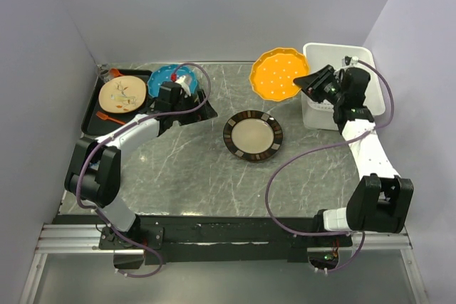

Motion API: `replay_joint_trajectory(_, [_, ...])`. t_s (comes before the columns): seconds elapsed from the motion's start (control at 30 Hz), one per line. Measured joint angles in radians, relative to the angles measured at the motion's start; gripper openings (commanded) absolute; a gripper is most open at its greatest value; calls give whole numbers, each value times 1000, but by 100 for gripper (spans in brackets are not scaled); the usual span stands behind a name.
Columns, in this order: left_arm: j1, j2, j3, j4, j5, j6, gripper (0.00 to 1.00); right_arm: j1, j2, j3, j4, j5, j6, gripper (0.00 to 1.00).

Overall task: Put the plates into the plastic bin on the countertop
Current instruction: Place the plate in the plastic bin.

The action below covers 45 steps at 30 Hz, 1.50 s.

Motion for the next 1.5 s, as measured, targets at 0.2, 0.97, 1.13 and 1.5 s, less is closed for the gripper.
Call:
replay_joint_trajectory(0.2, [-2, 12, 0, 16, 14, 0, 99, -33, 20, 39, 2, 2, 21, 0])
replay_joint_trajectory(0.97, [-8, 43, 0, 16, 37, 0, 100, -230, 33, 52, 45, 116, 136, 0])
replay_joint_trajectory(1.13, [-8, 50, 0, 16, 50, 1, 99, -255, 33, 52, 27, 175, 138, 0])
replay_joint_trajectory(1.5, [-11, 64, 19, 11, 58, 5, 99, -293, 62, 52, 14, 272, 138, 0])
